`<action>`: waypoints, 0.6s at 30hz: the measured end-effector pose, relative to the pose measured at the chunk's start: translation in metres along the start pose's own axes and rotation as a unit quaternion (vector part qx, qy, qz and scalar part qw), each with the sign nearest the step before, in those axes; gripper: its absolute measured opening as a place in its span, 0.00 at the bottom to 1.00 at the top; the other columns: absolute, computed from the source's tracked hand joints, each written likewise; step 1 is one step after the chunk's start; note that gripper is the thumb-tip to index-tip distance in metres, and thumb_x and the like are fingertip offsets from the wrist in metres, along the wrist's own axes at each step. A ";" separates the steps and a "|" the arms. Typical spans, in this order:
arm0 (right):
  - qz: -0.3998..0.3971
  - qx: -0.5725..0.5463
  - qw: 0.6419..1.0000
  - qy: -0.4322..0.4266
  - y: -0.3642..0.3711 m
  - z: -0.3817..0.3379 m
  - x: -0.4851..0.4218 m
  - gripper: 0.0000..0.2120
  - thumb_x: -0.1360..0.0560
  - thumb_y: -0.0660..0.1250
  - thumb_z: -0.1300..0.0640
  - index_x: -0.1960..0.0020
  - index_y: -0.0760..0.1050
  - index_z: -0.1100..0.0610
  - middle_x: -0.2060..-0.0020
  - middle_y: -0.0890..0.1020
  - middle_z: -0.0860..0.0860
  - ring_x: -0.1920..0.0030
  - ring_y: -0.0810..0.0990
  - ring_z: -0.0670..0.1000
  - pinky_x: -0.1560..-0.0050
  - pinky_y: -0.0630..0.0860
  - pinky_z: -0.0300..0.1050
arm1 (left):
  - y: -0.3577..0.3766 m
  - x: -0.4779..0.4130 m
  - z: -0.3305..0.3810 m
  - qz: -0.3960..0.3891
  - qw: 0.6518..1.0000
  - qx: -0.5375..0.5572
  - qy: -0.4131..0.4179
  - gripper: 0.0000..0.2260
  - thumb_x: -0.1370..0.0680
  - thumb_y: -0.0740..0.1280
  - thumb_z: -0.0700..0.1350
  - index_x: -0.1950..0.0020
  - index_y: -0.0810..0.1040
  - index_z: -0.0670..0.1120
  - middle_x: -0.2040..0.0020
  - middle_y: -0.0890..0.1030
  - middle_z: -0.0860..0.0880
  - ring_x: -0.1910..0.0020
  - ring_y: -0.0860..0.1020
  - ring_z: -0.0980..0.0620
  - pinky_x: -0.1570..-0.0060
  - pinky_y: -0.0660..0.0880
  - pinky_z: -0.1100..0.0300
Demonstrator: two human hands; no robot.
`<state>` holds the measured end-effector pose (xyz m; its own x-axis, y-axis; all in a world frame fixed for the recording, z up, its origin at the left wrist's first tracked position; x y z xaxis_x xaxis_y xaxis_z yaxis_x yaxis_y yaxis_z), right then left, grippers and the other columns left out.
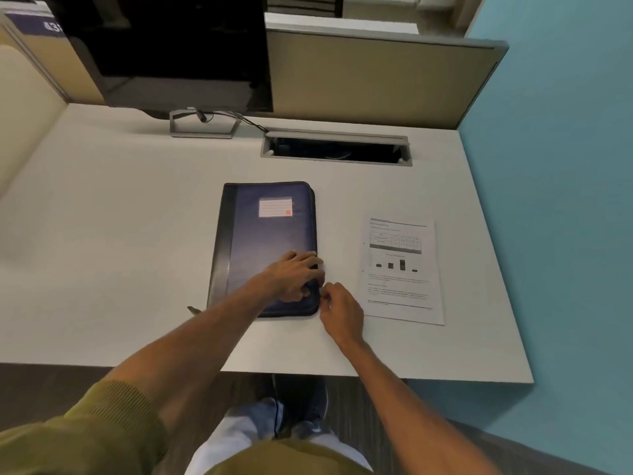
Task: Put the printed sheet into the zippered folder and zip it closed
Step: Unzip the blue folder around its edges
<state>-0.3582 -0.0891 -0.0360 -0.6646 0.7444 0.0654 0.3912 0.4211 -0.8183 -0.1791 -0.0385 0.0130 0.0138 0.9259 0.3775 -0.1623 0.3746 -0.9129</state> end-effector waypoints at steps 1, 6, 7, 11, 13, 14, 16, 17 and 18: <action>0.004 0.000 1.000 0.007 0.000 -0.003 0.004 0.02 0.18 0.68 0.53 0.50 0.77 0.49 0.55 0.81 0.46 0.59 0.81 0.48 0.58 0.83 0.46 | 0.001 0.000 0.002 0.006 1.000 -0.003 -0.005 0.22 0.20 0.72 0.51 0.26 0.72 0.57 0.17 0.64 0.50 0.16 0.58 0.43 0.20 0.60 0.41; 0.030 -0.019 0.997 0.069 0.004 -0.011 0.031 0.03 0.20 0.71 0.54 0.51 0.78 0.50 0.57 0.82 0.46 0.62 0.78 0.45 0.59 0.77 0.36 | 0.002 -0.009 0.003 0.033 0.999 -0.007 -0.013 0.22 0.20 0.73 0.51 0.27 0.72 0.57 0.17 0.63 0.48 0.17 0.60 0.41 0.20 0.63 0.42; 0.035 -0.027 0.996 0.081 0.006 -0.015 0.037 0.03 0.20 0.72 0.54 0.50 0.79 0.50 0.57 0.83 0.46 0.61 0.77 0.44 0.59 0.75 0.34 | 0.003 -0.011 0.003 0.037 0.999 -0.008 -0.013 0.23 0.21 0.73 0.50 0.27 0.72 0.57 0.17 0.62 0.47 0.17 0.59 0.41 0.19 0.63 0.42; 0.067 -0.053 0.989 0.117 0.023 -0.034 0.053 0.04 0.21 0.73 0.53 0.48 0.80 0.51 0.56 0.84 0.46 0.61 0.77 0.44 0.58 0.73 0.34 | 0.013 -0.007 0.005 0.049 0.998 0.014 -0.036 0.24 0.19 0.70 0.51 0.24 0.70 0.57 0.15 0.58 0.47 0.15 0.55 0.41 0.18 0.59 0.39; 0.087 -0.057 0.986 0.128 0.027 -0.041 0.056 0.04 0.22 0.74 0.54 0.49 0.80 0.51 0.57 0.83 0.47 0.62 0.79 0.45 0.60 0.75 0.36 | 0.022 0.003 0.001 0.071 0.993 0.060 -0.075 0.26 0.17 0.69 0.52 0.20 0.65 0.57 0.13 0.54 0.47 0.14 0.53 0.41 0.18 0.56 0.38; 0.097 -0.061 0.984 0.136 0.029 -0.042 0.056 0.04 0.23 0.74 0.55 0.50 0.79 0.50 0.57 0.83 0.47 0.62 0.80 0.46 0.61 0.77 0.39 | 0.026 0.011 -0.003 0.082 0.988 0.082 -0.106 0.28 0.17 0.67 0.53 0.18 0.62 0.57 0.13 0.52 0.47 0.14 0.51 0.40 0.17 0.54 0.36; 0.122 -0.069 0.978 0.156 0.030 -0.040 0.056 0.05 0.23 0.74 0.56 0.52 0.79 0.50 0.59 0.83 0.47 0.62 0.81 0.48 0.64 0.79 0.43 | 0.037 0.036 -0.019 0.119 0.968 0.116 -0.190 0.33 0.16 0.66 0.55 0.15 0.55 0.54 0.12 0.48 0.45 0.14 0.49 0.38 0.18 0.50 0.35; 0.132 -0.070 0.975 0.165 0.030 -0.040 0.056 0.05 0.23 0.74 0.56 0.52 0.78 0.49 0.59 0.83 0.46 0.63 0.80 0.48 0.64 0.79 0.44 | 0.041 0.051 -0.029 0.151 0.949 0.129 -0.244 0.35 0.16 0.66 0.55 0.14 0.53 0.52 0.13 0.49 0.44 0.14 0.50 0.37 0.18 0.50 0.35; 0.140 -0.069 0.973 0.169 0.030 -0.041 0.056 0.05 0.23 0.74 0.55 0.53 0.78 0.49 0.59 0.83 0.46 0.63 0.80 0.48 0.64 0.79 0.43 | 0.046 0.068 -0.042 0.179 0.925 0.143 -0.302 0.36 0.17 0.67 0.55 0.14 0.52 0.50 0.13 0.50 0.42 0.15 0.53 0.36 0.19 0.54 0.36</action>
<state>-0.3577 -0.0133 -0.0329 -0.2805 0.9583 0.0540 0.6248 0.2250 -0.7477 -0.1444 0.0441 -0.0093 -0.6310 0.7602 0.1549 -0.3055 -0.0600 -0.9503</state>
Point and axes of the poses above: each hand's wrist, its own x-axis away from the middle knuckle, its own y-axis out of the palm, z = x × y, the point moved 1 cm from there along -x, towards the middle knuckle
